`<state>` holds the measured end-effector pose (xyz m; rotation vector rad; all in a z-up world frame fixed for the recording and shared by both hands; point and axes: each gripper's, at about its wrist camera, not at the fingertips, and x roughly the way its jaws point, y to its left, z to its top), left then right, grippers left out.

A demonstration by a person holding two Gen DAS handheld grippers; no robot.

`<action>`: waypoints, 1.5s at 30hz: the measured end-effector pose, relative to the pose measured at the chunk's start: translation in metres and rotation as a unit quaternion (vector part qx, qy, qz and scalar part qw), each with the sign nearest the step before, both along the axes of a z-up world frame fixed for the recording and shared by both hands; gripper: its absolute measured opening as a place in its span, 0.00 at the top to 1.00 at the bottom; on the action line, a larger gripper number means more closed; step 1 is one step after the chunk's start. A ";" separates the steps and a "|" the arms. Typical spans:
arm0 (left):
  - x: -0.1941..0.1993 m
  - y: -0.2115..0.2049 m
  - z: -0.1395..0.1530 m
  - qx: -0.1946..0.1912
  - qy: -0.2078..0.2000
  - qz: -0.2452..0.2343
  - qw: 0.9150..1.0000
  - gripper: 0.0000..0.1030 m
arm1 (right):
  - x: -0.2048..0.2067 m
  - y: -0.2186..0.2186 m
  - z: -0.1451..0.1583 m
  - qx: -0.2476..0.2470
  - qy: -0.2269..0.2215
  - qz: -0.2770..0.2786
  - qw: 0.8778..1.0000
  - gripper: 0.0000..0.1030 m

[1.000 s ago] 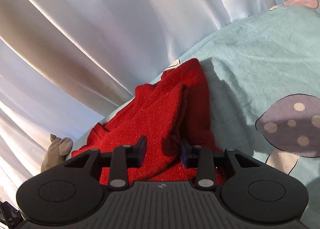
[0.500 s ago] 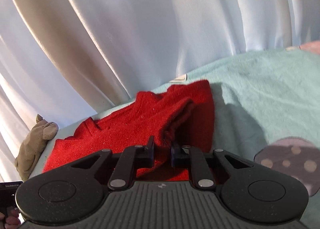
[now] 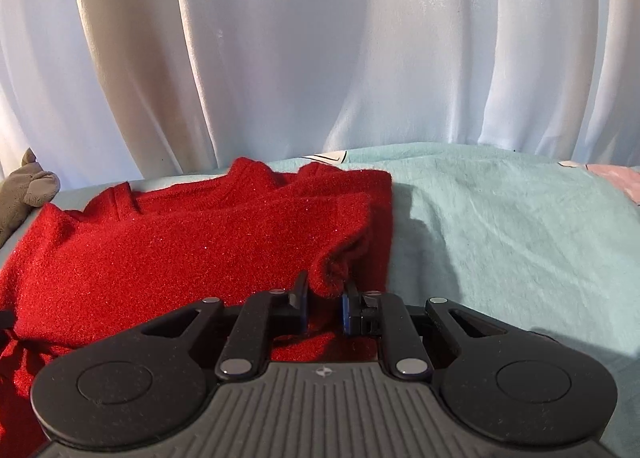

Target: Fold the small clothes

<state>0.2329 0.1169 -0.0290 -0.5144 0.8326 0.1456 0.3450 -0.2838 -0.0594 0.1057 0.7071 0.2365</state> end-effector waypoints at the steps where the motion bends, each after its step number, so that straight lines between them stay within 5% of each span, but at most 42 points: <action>1: -0.002 0.001 0.001 -0.001 0.001 0.001 1.000 0.85 | -0.002 0.002 0.003 -0.003 -0.006 0.001 1.000 0.87; 4: -0.005 0.003 0.001 -0.002 0.004 0.000 1.000 0.84 | -0.010 0.008 0.013 -0.026 -0.029 0.002 0.999 0.87; 8: -0.004 0.002 0.002 0.003 0.013 -0.005 1.000 0.79 | -0.002 0.016 0.000 -0.077 -0.004 -0.001 0.997 0.85; 11: -0.008 0.003 0.010 0.017 0.025 -0.007 1.000 0.78 | -0.002 0.020 -0.002 -0.130 -0.012 -0.022 0.991 0.66; 13: -0.018 0.008 0.023 0.028 0.015 -0.005 0.999 0.80 | -0.004 0.016 0.005 -0.123 -0.012 -0.035 0.992 0.65; 18: -0.019 0.016 0.047 0.048 -0.040 -0.003 0.998 0.78 | -0.019 0.008 0.030 -0.085 -0.048 -0.056 0.994 0.65; 25: 0.028 0.000 0.022 0.052 -0.024 -0.052 0.997 0.81 | -0.029 0.063 0.030 -0.021 -0.034 0.073 0.997 0.79; 27: 0.036 -0.005 0.004 0.071 0.013 -0.047 0.996 0.87 | -0.028 0.078 0.024 -0.016 -0.025 0.100 0.995 0.81; 30: 0.033 -0.006 -0.005 0.101 -0.004 -0.056 0.993 0.92 | -0.024 0.091 0.004 -0.029 0.004 0.115 0.993 0.84; 33: 0.027 0.002 0.001 0.082 0.001 -0.063 0.995 0.92 | -0.035 0.086 -0.002 -0.061 -0.027 0.131 0.989 0.86; 38: 0.016 -0.006 0.023 0.086 -0.040 -0.091 0.991 0.81 | -0.038 0.064 0.011 -0.072 -0.004 0.056 0.996 0.87; 45: 0.025 -0.015 -0.003 0.073 -0.026 -0.096 0.992 0.86 | -0.050 0.084 0.001 -0.108 -0.009 0.085 0.990 0.86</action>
